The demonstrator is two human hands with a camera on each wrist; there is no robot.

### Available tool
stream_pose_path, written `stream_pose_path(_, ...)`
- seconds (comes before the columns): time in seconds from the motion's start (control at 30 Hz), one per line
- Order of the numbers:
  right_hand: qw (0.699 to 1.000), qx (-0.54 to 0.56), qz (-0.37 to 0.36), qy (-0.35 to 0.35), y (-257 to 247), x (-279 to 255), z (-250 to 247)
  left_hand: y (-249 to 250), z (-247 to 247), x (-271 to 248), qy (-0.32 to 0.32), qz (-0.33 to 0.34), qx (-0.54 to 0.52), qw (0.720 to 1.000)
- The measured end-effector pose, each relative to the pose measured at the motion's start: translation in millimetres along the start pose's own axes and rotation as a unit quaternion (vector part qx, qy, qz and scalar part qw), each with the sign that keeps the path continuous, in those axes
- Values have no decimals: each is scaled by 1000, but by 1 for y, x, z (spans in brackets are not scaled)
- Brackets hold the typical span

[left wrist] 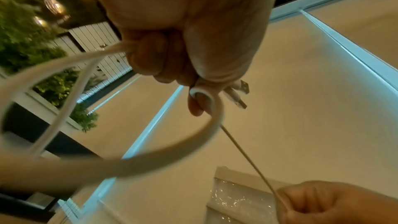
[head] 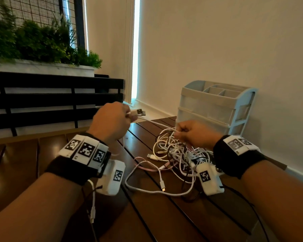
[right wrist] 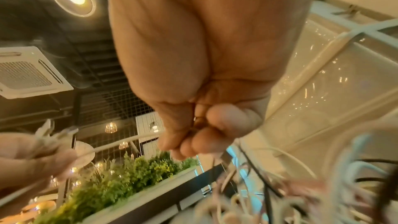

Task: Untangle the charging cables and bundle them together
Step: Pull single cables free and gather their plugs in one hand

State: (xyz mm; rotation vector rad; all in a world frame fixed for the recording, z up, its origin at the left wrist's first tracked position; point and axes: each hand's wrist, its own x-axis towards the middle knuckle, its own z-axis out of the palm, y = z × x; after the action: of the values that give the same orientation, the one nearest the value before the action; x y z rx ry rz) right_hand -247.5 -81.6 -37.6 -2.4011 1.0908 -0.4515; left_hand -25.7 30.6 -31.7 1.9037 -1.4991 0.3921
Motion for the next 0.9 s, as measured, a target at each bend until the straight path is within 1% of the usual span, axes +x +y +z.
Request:
stream_pose_path(0.07, 999, 31, -5, -6, -4, -3, -2, -3, -5, 0, 10, -10, -7, 1000)
stream_pose_path(0.1, 1000, 19, -7, -8, -7, -3, -2, -2, -5, 0, 15, -13, -10, 1000)
stream_pose_path(0.2, 996, -86, -12, 3, -13, -3, -2, -1, -4, -1, 26, -29, -19, 999)
stream_pose_path(0.23, 996, -90, -10, 6, -13, -2, -2, -3, -4, 0, 28, -34, -20, 999)
stream_pose_path(0.27, 998, -68, -3, 3, -12, -3, -1, -6, -4, 1, 29, -40, -20, 999)
stream_pose_path(0.33, 1000, 11, 17, -2, -11, -4, 0, -11, -6, 1, 32, -56, -24, 998)
stream_pose_path(0.37, 999, 47, 22, 9, -12, -5, 1, -13, -7, 2, 34, -65, -25, 997)
stream_pose_path(0.43, 994, 94, 16, 52, -16, -4, 2, -15, -10, 5, 29, -84, -14, 996)
stream_pose_path(0.5, 993, 98, -2, 73, -24, 0, 5, -18, -12, 7, 31, -105, 4, 994)
stream_pose_path(0.6, 996, 77, -14, 40, -38, 5, 15, -26, -14, 9, 67, -131, 20, 989)
stream_pose_path(0.67, 998, 57, -23, 14, -45, 9, 24, -33, -15, 9, 99, -136, 15, 986)
stream_pose_path(0.73, 999, 18, -25, -10, -48, 12, 34, -38, -15, 9, 116, -138, 0, 984)
stream_pose_path(0.8, 999, -22, -20, -44, -47, 13, 41, -38, -11, 9, 113, -134, -5, 985)
stream_pose_path(0.9, 992, -72, -20, -104, -44, 10, 46, -36, 0, 4, 79, -128, 5, 989)
